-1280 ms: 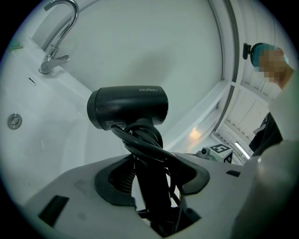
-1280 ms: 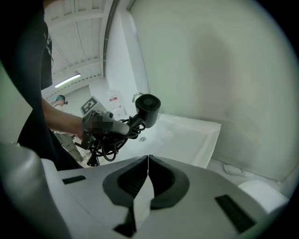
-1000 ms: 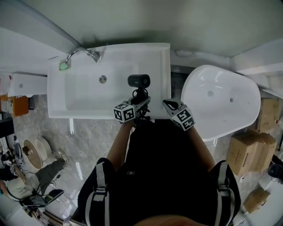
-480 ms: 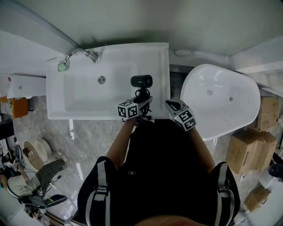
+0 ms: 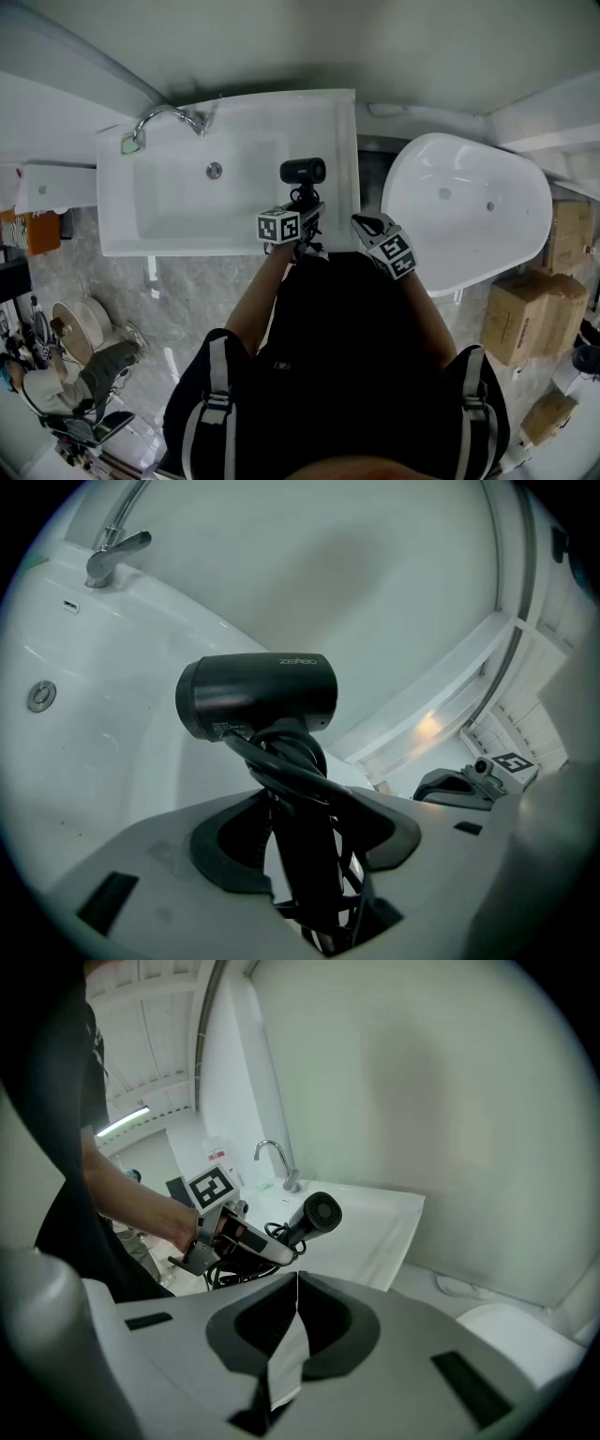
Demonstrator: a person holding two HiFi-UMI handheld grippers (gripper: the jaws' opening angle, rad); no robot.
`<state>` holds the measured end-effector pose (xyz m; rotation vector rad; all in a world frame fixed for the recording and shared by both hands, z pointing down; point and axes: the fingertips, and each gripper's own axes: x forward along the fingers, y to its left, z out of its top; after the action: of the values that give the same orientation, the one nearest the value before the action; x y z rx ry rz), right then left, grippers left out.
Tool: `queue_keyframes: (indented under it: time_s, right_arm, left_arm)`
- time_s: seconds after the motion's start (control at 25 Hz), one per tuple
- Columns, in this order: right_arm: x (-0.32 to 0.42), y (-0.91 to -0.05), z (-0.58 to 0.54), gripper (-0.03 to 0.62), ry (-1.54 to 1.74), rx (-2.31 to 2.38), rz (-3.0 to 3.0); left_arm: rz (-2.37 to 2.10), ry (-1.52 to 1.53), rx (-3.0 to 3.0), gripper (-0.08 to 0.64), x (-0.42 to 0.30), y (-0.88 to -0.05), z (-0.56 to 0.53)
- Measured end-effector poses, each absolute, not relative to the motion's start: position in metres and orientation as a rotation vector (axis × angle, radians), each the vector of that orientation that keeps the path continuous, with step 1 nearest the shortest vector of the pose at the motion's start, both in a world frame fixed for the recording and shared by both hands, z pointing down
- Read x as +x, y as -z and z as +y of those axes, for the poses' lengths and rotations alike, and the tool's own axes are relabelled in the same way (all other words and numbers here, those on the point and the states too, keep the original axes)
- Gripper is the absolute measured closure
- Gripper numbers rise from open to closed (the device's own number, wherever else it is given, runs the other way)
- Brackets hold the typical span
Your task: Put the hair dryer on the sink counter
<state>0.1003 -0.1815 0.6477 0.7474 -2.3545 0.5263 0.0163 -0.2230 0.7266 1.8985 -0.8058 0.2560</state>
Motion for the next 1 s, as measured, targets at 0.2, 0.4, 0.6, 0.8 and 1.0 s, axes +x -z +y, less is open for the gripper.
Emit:
queue_keyframes:
  time_s: [0.2,0.4,0.6,0.8,1.0]
  right_arm:
    - [0.105,-0.648,-0.179,0.532,-0.533,0.762,-2.35]
    - [0.11,-0.649,-0.179,0.532,-0.539,0.776,-2.339]
    - [0.113,-0.65,-0.177,0.532,-0.55,0.785,-2.335]
    - [0.112,-0.652,-0.174,0.532,-0.556,0.776,-2.331]
    - [0.117,-0.653,-0.171,0.532,-0.564,0.779,-2.321]
  left_arm:
    - [-0.8,-0.282,1.869,0.339,0.022,-0.737,-0.223]
    - [-0.793,-0.289,1.857,0.339,0.026,-0.739,-0.226]
    - [-0.791,-0.307,1.842,0.339,0.029,-0.744,-0.227]
    - [-0.795,-0.317,1.84,0.339,0.03,-0.747,-0.227]
    - [-0.829,-0.409,1.865,0.339,0.032,-0.753,-0.226]
